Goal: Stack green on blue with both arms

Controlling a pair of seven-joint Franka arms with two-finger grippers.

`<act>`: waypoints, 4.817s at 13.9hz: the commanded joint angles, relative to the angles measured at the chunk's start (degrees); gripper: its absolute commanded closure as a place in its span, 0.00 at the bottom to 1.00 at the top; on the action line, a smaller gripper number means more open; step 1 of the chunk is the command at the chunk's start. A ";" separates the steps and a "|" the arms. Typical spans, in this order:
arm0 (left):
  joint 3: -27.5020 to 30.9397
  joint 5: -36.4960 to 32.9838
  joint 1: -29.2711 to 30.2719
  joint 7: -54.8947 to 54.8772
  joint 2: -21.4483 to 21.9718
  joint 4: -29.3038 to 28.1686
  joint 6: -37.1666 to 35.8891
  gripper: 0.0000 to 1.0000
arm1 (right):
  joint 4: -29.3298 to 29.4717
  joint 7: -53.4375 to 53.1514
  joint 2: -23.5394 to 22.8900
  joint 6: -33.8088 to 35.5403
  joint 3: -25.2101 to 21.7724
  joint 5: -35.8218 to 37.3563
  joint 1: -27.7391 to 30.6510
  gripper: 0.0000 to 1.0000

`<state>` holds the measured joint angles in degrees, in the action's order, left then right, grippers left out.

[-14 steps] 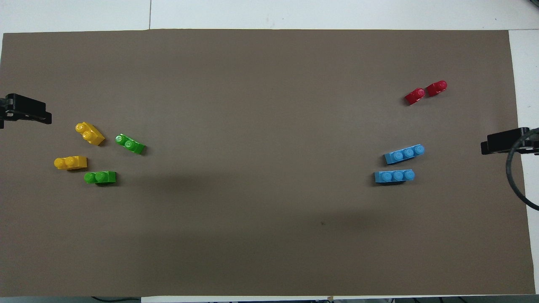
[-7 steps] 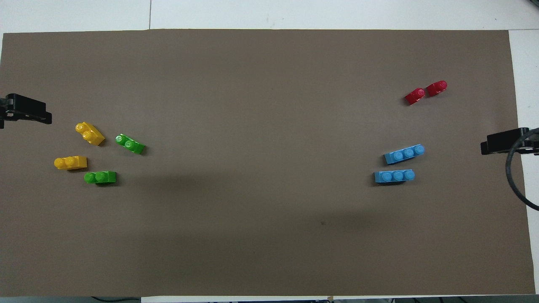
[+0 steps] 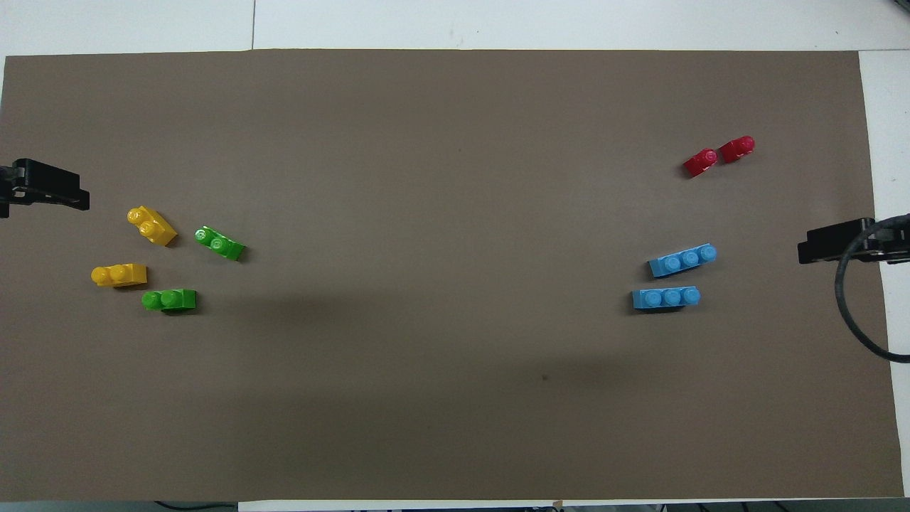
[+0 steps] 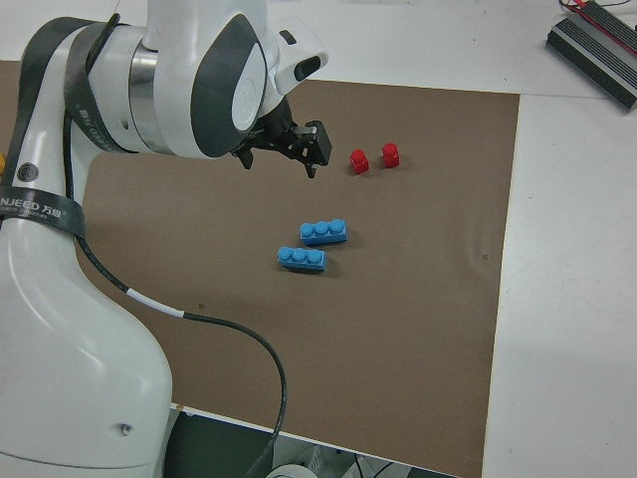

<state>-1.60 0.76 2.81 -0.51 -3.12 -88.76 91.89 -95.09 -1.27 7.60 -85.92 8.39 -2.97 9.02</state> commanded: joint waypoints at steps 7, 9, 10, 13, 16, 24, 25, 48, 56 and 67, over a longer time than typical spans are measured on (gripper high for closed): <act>-0.33 0.21 -1.22 36.05 6.28 -15.81 13.38 0.00 | -1.85 -1.19 1.63 -0.48 0.14 1.65 -0.06 0.00; -0.50 1.34 -1.31 47.13 6.46 -18.28 16.55 0.00 | -2.03 -1.19 1.72 -0.56 0.14 1.65 -0.06 0.00; -0.42 1.44 -1.83 50.57 6.37 -19.25 17.96 0.00 | -2.12 -1.28 1.81 -0.56 0.14 1.65 -0.23 0.00; -0.42 1.53 -1.93 53.95 5.49 -22.32 20.69 0.00 | -3.00 -1.28 2.16 -1.44 0.14 1.65 -0.32 0.00; -0.33 3.62 -1.75 55.52 4.18 -25.14 24.55 0.00 | -4.66 -1.19 2.16 -4.42 0.14 1.65 -0.23 0.00; -0.33 4.34 -1.49 56.94 -1.79 -29.28 36.24 0.00 | -5.72 -5.48 -5.30 -11.63 0.14 1.74 0.65 0.00; -0.33 4.34 -1.66 56.94 -2.94 -29.28 37.82 0.00 | -7.03 -7.50 -5.75 -12.77 0.14 1.74 0.91 0.00; -0.24 4.34 -2.98 58.17 -11.21 -33.49 49.08 0.00 | -11.44 -51.73 -22.80 -22.97 0.05 -19.25 9.53 0.00; -0.15 4.25 -3.07 57.99 -11.30 -34.81 51.72 0.09 | -11.70 -47.95 -26.41 -23.24 0.05 -22.96 9.96 0.00; -0.07 3.99 -3.07 57.55 -11.12 -32.70 48.38 0.09 | -15.74 -44.00 -26.49 -23.33 0.05 -24.19 12.16 0.00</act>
<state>-2.29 4.09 0.31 57.47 -14.95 -121.69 141.82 -109.35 -47.71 -19.16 -108.73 7.83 -25.69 20.16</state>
